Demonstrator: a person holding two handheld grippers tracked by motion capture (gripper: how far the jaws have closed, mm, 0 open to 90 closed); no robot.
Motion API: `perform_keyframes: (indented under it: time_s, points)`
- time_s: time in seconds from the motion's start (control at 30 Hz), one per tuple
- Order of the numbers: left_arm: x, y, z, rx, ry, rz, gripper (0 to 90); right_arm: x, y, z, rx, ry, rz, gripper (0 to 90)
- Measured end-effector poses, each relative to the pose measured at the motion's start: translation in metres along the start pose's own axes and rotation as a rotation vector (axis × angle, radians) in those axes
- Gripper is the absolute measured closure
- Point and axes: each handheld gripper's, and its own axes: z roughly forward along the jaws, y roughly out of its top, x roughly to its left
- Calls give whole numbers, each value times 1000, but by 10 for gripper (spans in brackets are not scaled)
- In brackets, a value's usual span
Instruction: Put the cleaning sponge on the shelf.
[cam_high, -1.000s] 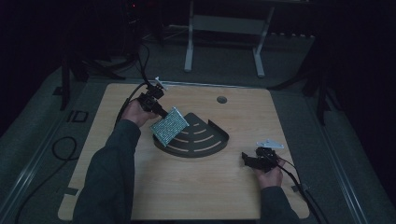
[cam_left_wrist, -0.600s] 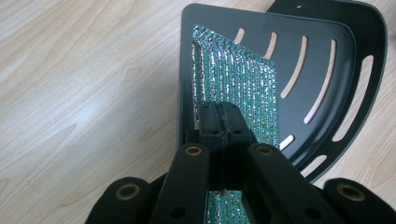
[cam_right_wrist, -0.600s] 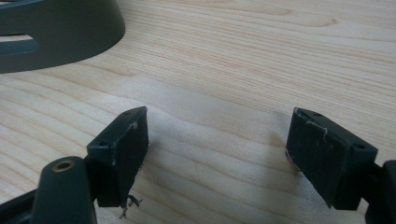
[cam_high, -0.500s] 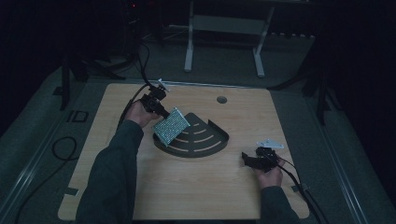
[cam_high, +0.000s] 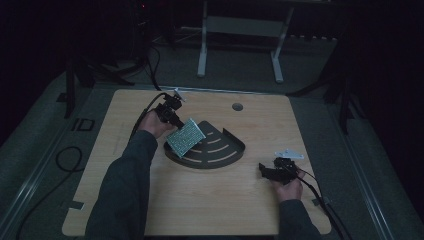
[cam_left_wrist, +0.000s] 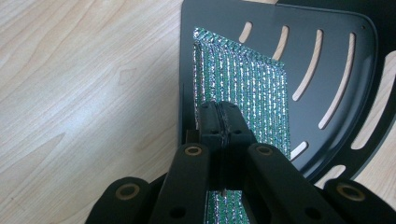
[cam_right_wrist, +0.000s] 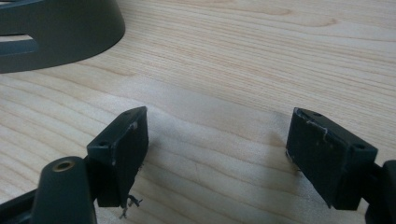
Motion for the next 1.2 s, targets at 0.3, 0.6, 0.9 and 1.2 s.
perform_keyframes:
  time_s: [0.3, 0.6, 0.9, 1.2]
  points:
    - [0, 1, 8, 14, -10, -6, 899, 0, 0, 0, 0, 0, 0, 204]
    - [-1, 0, 15, 52, 2, 8, 895, 0, 0, 0, 0, 0, 0, 204]
    - [-1, -1, 19, 76, 14, 14, 895, 0, 0, 0, 0, 0, 0, 204]
    - [2, -4, 17, 72, 23, 5, 855, 0, 0, 0, 0, 0, 0, 204]
